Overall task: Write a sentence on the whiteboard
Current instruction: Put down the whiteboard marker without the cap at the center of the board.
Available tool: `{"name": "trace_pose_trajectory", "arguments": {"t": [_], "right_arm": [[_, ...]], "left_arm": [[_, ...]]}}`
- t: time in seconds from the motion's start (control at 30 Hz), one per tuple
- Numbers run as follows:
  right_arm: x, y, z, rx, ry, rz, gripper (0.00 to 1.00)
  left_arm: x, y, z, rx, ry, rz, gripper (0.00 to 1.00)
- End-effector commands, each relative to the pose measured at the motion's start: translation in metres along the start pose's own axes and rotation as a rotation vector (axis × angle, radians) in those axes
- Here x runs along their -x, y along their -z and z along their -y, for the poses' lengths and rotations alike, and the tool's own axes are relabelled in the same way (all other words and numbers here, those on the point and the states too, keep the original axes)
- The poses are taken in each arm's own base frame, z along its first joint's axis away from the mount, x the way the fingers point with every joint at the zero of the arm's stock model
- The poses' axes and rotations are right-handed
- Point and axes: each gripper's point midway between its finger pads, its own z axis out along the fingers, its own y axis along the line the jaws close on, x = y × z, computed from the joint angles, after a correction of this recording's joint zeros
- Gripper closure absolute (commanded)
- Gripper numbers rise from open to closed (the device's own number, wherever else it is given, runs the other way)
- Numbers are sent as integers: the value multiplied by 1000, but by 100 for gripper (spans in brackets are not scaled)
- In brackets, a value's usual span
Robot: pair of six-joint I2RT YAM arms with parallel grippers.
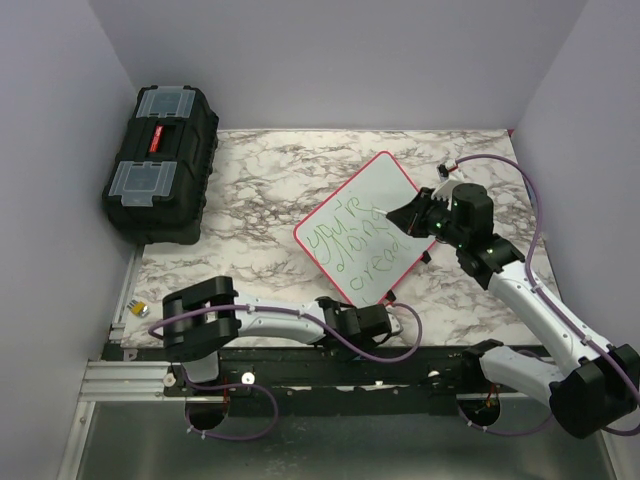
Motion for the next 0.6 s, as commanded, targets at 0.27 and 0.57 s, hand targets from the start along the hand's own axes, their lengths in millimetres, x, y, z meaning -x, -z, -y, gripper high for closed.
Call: {"name": "trace_pose_trajectory", "arguments": {"t": [0.27,0.57], "right_arm": [[-3,5,1,-8,14,-4,99],[-5,4,2,-10,13,-11,99]], "left_arm": [[-21,-30,-21,161,8,-115,56],[-30,-42,-28,225,24,-123,73]]}}
